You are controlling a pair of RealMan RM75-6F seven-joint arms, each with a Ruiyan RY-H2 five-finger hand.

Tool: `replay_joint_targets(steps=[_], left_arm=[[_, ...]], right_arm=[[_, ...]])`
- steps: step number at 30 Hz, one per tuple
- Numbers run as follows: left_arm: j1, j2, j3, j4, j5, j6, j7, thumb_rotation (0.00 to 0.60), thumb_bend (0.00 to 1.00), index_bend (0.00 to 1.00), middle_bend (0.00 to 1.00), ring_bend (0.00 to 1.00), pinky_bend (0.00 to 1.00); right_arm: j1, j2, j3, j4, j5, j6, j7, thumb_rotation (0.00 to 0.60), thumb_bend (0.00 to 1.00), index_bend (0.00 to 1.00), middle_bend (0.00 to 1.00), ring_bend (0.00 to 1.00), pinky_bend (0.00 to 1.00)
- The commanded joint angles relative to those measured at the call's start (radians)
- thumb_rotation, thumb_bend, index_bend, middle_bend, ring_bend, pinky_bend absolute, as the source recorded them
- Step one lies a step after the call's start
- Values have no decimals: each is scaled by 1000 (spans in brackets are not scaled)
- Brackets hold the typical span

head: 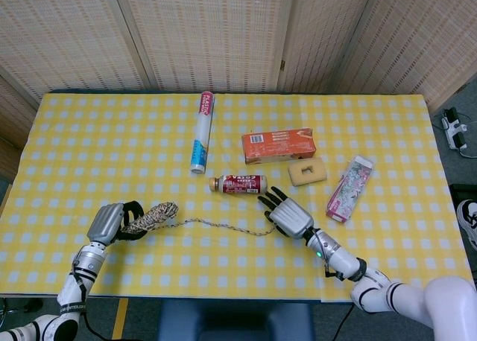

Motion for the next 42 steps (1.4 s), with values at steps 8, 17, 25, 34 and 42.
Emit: replay_joint_targets(steps=[8, 17, 25, 34, 42], left_arm=[[-1, -2, 0, 5, -6, -7, -7, 600, 463, 751, 711, 703, 784], [-2, -2, 1, 7, -8, -9, -7, 600, 463, 752, 711, 703, 784], [-9, 10, -12, -14, 7, -1, -21, 600, 462, 752, 711, 703, 784], [-72, 9, -59, -78, -25, -79, -53, 600, 463, 752, 711, 704, 784], [-152, -32, -92, -113, -77, -178, -66, 600, 463, 753, 711, 707, 784]], right_arm=[[7, -8, -7, 13, 11, 2, 8, 600, 416, 559, 154, 103, 52], [10, -8, -14, 17, 13, 15, 21, 600, 443, 608, 184, 113, 52], [4, 30, -20, -44, -25, 95, 32, 600, 447, 631, 207, 118, 52], [15, 144, -8, -305, -157, 264, 3, 600, 447, 644, 205, 116, 43], [65, 177, 90, -488, -159, 270, -105, 600, 447, 645, 202, 108, 42]])
